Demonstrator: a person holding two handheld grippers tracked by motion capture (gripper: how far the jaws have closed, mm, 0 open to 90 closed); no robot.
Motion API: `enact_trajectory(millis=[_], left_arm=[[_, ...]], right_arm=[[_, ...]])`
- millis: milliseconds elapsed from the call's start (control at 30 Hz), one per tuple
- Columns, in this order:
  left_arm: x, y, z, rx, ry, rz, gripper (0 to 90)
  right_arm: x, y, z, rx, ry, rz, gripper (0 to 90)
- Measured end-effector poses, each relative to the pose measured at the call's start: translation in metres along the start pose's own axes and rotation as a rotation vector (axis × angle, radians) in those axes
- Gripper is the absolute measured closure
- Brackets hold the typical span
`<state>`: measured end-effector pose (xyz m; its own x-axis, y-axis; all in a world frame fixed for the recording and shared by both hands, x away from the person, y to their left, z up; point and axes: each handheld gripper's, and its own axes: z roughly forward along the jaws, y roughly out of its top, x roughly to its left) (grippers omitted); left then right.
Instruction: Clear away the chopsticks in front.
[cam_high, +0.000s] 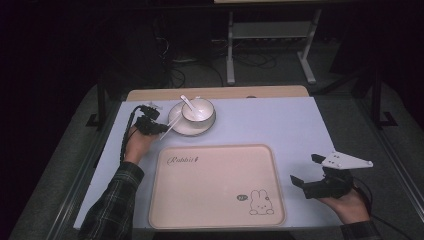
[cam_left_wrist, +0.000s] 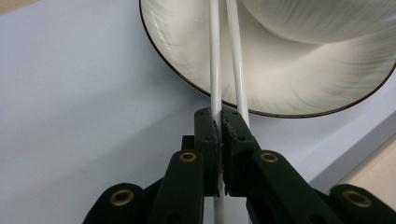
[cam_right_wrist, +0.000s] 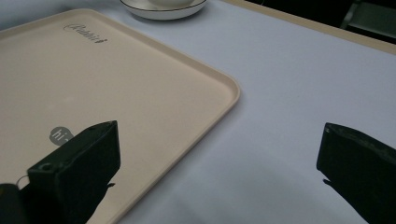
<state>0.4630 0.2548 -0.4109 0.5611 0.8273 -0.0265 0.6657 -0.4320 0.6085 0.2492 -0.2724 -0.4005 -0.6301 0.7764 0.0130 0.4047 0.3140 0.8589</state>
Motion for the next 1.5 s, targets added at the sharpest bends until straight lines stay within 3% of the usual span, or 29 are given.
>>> enact_trajectory(millis=[367,600,1000,1500], left_arm=[[0.004,0.000,-0.027,-0.043,0.000,-0.033,86.3],[0.004,-0.008,-0.048,-0.055,-0.007,-0.038,86.3],[-0.003,-0.042,-0.083,-0.075,-0.008,-0.064,86.3],[-0.032,-0.087,-0.117,-0.112,-0.038,-0.048,86.3]], right_arm=[[0.001,0.000,-0.001,-0.008,0.001,0.005,0.0],[0.000,0.001,-0.002,-0.011,0.001,0.005,0.0],[0.000,0.001,-0.003,-0.014,-0.003,0.008,0.0],[0.001,0.001,-0.002,-0.011,-0.004,0.004,0.0]])
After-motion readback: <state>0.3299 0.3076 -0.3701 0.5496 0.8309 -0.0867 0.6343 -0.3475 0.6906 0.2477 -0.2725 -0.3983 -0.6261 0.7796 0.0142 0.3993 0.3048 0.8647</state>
